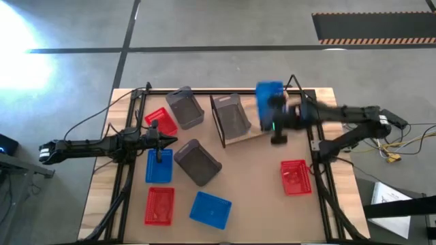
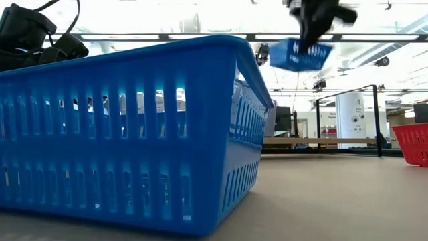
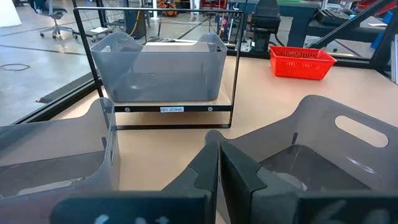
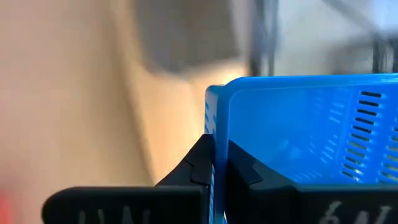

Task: Stack baskets on shelf by color
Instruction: Put the bottom right blue bin on the shelf

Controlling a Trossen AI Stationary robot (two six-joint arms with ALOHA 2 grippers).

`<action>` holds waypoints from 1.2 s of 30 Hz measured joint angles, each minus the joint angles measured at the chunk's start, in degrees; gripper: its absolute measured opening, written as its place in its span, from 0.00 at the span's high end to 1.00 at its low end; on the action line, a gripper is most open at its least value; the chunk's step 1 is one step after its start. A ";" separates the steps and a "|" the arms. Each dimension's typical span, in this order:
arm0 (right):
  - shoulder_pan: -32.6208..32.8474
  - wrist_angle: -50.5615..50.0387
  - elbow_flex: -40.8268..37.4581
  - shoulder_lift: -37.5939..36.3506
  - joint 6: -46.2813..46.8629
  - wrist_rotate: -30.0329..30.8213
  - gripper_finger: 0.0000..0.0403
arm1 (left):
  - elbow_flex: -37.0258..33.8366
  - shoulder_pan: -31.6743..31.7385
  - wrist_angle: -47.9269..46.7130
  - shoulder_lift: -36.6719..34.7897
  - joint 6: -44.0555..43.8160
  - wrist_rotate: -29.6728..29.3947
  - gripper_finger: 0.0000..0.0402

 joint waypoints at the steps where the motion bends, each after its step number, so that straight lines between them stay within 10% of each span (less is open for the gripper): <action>1: -4.92 -0.04 -0.81 -0.13 -1.89 -2.10 0.98 | 0.00 -0.01 0.00 0.00 0.00 0.01 1.00; 7: -23.32 1.84 -6.18 2.06 -9.81 -19.60 0.98 | 0.00 0.00 0.00 0.00 0.00 0.00 1.00; 36: -33.47 11.11 -25.52 1.99 -31.93 -19.42 0.98 | 0.00 -0.01 0.00 0.00 0.00 0.00 1.00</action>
